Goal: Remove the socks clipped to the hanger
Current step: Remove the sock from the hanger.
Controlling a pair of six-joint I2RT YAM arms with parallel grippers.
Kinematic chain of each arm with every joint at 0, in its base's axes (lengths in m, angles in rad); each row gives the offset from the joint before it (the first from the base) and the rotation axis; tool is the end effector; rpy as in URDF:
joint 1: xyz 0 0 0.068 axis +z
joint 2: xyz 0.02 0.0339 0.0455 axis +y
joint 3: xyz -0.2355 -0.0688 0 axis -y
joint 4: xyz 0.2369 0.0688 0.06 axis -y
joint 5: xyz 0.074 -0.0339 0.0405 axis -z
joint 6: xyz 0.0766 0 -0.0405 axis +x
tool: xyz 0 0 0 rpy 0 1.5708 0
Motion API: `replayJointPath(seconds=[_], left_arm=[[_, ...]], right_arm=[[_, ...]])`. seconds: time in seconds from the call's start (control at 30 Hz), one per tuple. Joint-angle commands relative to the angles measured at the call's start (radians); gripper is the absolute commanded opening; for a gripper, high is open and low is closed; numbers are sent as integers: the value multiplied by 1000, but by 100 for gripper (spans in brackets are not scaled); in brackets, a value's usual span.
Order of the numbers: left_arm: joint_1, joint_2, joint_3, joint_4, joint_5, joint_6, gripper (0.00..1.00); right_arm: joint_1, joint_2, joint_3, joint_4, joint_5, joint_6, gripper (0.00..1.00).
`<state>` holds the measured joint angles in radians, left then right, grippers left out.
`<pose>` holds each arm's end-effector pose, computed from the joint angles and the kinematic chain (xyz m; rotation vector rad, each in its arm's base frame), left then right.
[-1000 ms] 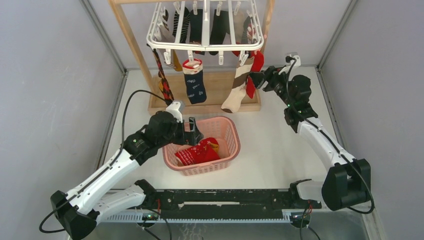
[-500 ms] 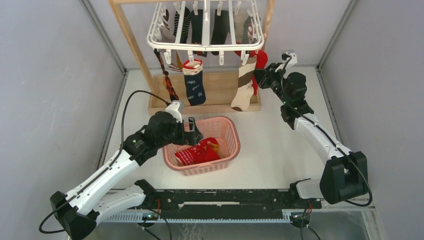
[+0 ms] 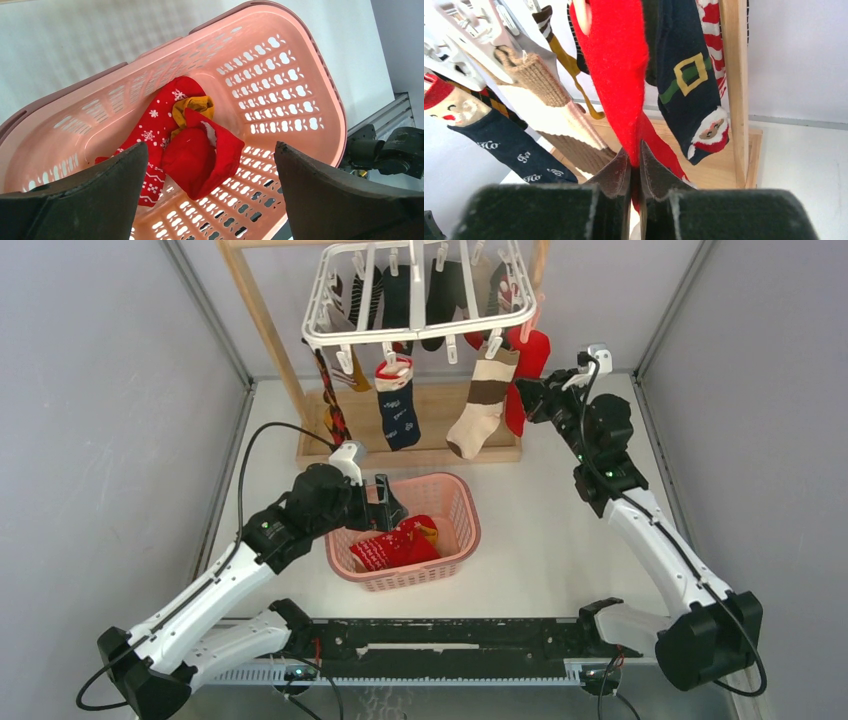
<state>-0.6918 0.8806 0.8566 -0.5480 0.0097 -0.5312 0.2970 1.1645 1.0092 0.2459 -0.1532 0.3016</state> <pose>0.1805 -0.1505 0.2679 0.1849 2.2238 -0.7077 0.3019 0.1046 0.3660 -0.1230 1.5049 0.5961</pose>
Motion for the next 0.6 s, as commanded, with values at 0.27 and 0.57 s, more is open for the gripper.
replayJointPath(seconds=[0.27,0.57], left_arm=[[-13,-15,60,37,26,-15,100],[-13,-34,64,37,23,-19,100]], right_arm=[[96,-140,-21,-89,109,-71,11],[212,-139,-26,-110,153,-103,10]])
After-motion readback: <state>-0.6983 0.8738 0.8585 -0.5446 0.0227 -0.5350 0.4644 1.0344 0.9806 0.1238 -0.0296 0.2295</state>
